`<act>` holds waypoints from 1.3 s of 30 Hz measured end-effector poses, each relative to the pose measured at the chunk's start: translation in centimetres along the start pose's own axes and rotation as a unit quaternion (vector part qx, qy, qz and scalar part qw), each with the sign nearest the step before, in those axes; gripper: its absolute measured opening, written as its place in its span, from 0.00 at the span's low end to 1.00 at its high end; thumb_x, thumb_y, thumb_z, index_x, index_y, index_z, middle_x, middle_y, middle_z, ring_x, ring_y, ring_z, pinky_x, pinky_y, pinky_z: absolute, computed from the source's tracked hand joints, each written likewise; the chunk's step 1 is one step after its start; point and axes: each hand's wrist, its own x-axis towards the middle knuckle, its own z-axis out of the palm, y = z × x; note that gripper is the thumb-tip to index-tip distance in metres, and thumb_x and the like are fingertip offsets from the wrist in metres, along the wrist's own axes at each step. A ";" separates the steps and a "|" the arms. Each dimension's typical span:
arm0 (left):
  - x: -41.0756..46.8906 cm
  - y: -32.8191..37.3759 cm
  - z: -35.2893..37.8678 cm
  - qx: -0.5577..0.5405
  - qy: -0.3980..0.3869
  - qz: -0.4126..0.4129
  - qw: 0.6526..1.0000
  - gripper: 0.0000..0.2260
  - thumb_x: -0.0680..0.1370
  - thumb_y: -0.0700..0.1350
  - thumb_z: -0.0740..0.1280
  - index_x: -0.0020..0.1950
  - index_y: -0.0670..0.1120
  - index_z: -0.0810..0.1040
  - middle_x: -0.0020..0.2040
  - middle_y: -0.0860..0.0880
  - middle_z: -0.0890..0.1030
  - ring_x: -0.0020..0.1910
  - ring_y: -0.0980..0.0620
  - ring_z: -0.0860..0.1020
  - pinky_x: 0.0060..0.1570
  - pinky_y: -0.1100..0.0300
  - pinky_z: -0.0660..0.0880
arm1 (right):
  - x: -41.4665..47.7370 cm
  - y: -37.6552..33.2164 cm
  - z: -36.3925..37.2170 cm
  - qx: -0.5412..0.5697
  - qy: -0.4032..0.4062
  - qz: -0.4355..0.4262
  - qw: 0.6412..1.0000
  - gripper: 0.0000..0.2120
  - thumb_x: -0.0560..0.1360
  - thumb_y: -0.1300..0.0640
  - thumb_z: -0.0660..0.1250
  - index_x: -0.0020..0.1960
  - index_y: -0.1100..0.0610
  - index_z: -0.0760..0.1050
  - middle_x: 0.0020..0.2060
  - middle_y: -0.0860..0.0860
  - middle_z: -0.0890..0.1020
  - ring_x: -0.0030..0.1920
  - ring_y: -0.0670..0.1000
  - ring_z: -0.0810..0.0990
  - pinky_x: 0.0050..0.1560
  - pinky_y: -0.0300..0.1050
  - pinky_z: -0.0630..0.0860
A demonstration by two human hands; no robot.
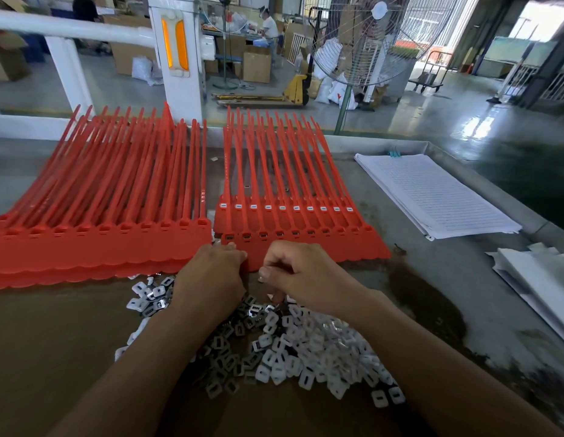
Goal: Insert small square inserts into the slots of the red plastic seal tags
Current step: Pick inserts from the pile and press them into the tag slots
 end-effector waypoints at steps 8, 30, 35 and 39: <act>0.0 -0.1 0.1 0.014 0.004 0.004 1.000 0.19 0.75 0.38 0.57 0.65 0.47 0.72 0.66 0.48 0.72 0.65 0.50 0.69 0.64 0.55 0.68 | 0.0 0.7 -0.5 0.007 0.021 0.016 1.000 0.09 0.72 0.60 0.69 0.35 0.55 0.72 0.33 0.51 0.82 0.33 0.44 0.79 0.35 0.38 0.75; 0.1 0.2 0.0 0.010 -0.010 -0.012 1.000 0.21 0.76 0.39 0.58 0.69 0.49 0.68 0.71 0.49 0.66 0.69 0.51 0.64 0.67 0.53 0.64 | 0.3 3.3 -3.0 0.034 0.085 0.056 0.994 0.05 0.69 0.58 0.73 0.39 0.50 0.78 0.32 0.47 0.82 0.31 0.40 0.81 0.34 0.28 0.74; 0.1 0.3 0.1 0.004 0.002 -0.012 1.000 0.21 0.76 0.38 0.57 0.68 0.49 0.69 0.70 0.49 0.67 0.68 0.50 0.65 0.66 0.55 0.64 | 1.2 5.7 -5.1 0.049 0.152 0.111 0.981 0.07 0.73 0.57 0.68 0.37 0.52 0.75 0.26 0.47 0.81 0.28 0.44 0.81 0.32 0.35 0.76; 0.0 0.3 0.1 0.000 0.007 -0.012 1.000 0.21 0.75 0.36 0.57 0.67 0.48 0.70 0.69 0.49 0.69 0.67 0.50 0.67 0.65 0.55 0.66 | 2.0 7.7 -6.6 0.055 0.211 0.144 0.965 0.09 0.74 0.59 0.67 0.36 0.53 0.73 0.28 0.49 0.79 0.25 0.43 0.78 0.30 0.35 0.74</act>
